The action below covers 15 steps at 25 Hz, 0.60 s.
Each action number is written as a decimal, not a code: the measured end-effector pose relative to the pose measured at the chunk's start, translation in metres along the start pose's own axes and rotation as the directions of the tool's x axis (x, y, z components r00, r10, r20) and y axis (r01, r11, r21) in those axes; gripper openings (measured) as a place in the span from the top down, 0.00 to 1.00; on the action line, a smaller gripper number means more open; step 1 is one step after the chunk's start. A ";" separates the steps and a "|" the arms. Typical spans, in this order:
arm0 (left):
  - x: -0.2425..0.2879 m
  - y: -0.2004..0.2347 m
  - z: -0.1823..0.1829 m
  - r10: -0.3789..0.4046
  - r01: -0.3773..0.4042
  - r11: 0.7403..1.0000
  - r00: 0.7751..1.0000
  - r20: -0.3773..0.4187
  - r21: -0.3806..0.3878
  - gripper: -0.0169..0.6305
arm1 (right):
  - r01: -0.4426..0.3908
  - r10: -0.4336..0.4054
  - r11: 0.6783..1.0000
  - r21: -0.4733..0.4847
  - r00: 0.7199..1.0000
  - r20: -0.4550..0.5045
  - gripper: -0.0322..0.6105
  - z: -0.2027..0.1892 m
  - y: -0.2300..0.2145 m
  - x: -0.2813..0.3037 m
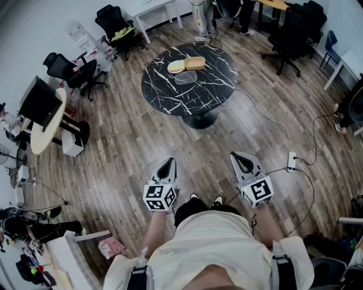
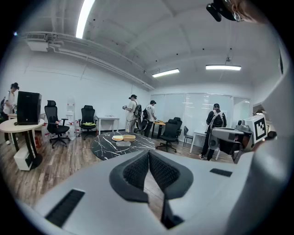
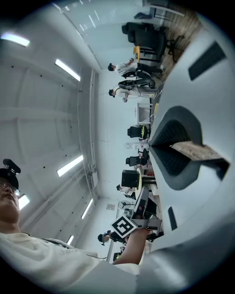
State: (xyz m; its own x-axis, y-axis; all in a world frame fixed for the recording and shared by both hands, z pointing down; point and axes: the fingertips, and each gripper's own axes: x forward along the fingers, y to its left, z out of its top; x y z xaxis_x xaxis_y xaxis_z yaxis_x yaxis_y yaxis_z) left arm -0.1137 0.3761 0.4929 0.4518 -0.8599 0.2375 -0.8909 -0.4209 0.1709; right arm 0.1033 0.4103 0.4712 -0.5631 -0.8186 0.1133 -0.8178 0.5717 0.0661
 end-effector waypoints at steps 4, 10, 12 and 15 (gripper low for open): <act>0.008 0.009 0.008 0.013 -0.013 1.000 1.000 0.021 0.015 0.94 | -0.003 0.003 1.000 0.005 1.000 0.030 0.94 0.006 -0.004 0.013; 0.011 0.013 0.018 0.029 -0.029 0.999 0.999 0.038 0.013 0.94 | -0.020 0.018 0.999 0.039 0.999 0.051 0.94 0.009 -0.007 0.022; 0.011 0.012 0.017 0.024 -0.025 1.000 0.999 0.035 0.018 0.94 | -0.032 0.030 0.998 0.045 0.998 0.054 0.94 0.009 -0.007 0.025; 0.007 0.010 0.018 0.017 -0.019 0.999 0.999 0.047 0.032 0.94 | -0.053 0.051 0.998 0.043 0.997 0.060 0.94 0.010 -0.005 0.031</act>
State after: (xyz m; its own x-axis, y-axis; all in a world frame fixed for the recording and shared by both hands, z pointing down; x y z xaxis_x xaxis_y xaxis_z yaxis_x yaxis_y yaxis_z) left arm -0.1200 0.3608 0.4791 0.4335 -0.8799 0.1949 -0.9004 -0.4136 0.1352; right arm 0.0884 0.3813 0.4644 -0.6098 -0.7905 0.0570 -0.7910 0.6115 0.0176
